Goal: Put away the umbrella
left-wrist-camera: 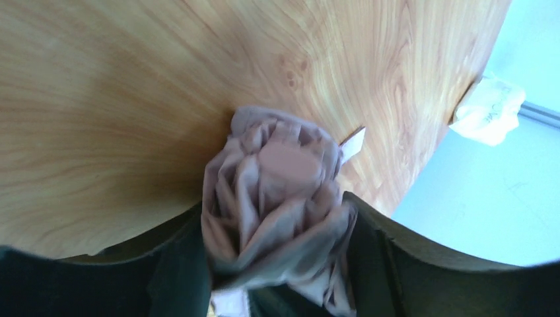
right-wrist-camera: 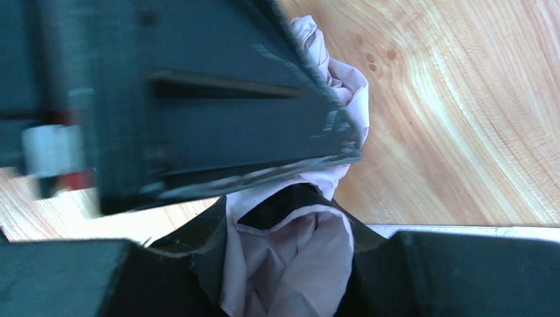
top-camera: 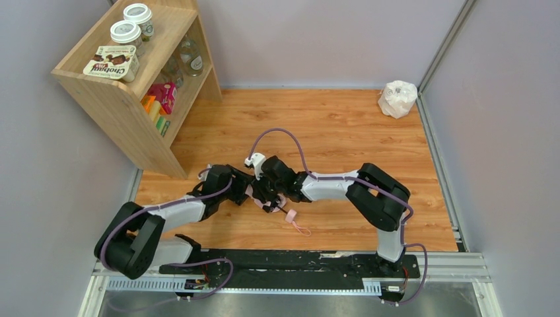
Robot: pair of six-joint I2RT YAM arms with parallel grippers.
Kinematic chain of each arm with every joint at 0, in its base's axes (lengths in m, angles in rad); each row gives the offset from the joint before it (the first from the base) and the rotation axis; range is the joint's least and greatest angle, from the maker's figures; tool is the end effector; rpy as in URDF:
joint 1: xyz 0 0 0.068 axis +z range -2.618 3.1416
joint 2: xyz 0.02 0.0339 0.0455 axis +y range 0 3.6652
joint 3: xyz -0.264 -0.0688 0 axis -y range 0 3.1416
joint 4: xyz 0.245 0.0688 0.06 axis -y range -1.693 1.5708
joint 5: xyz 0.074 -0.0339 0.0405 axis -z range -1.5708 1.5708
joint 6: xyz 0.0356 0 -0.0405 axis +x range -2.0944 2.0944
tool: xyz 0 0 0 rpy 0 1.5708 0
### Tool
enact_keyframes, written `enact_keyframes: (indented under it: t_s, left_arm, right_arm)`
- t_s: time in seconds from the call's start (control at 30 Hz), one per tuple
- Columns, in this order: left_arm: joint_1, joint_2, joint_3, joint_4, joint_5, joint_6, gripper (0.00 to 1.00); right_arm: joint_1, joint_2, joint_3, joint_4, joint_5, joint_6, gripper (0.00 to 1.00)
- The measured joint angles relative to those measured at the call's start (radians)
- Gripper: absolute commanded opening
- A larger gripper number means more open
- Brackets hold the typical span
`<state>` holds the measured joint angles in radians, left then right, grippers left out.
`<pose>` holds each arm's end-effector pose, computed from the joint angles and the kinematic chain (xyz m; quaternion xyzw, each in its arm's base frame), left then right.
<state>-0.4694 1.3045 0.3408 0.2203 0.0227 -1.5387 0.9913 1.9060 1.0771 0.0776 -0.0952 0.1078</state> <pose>0.1961 -0.1004 0.1270 -0.4626 0.7901 -0.3447 0.2070 0.2143 0.3337 0.1480 -0.4088 0.8201 0.2451 0.3165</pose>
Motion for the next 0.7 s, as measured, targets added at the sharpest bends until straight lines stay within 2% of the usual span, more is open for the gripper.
enact_keyframes:
  t_s: [0.13,0.47,0.6,0.7]
  left_arm:
    - [0.003,-0.124,-0.05,-0.039,-0.025,0.043,0.74]
    - [0.09,-0.467,-0.059,-0.317,0.012,0.158,0.75]
    - [0.099,-0.52,-0.053,-0.33,0.048,0.156,0.76]
    - [0.1,-0.463,-0.005,-0.371,0.073,0.153,0.76]
  right_arm:
    - [-0.025,0.006,-0.003,0.018,-0.034,0.015,0.0]
    - [-0.063,0.008,-0.012,0.035,-0.121,0.027,0.0]
    - [-0.069,0.008,-0.012,0.035,-0.134,0.026,0.0]
    - [-0.073,0.01,-0.012,0.035,-0.145,0.027,0.0]
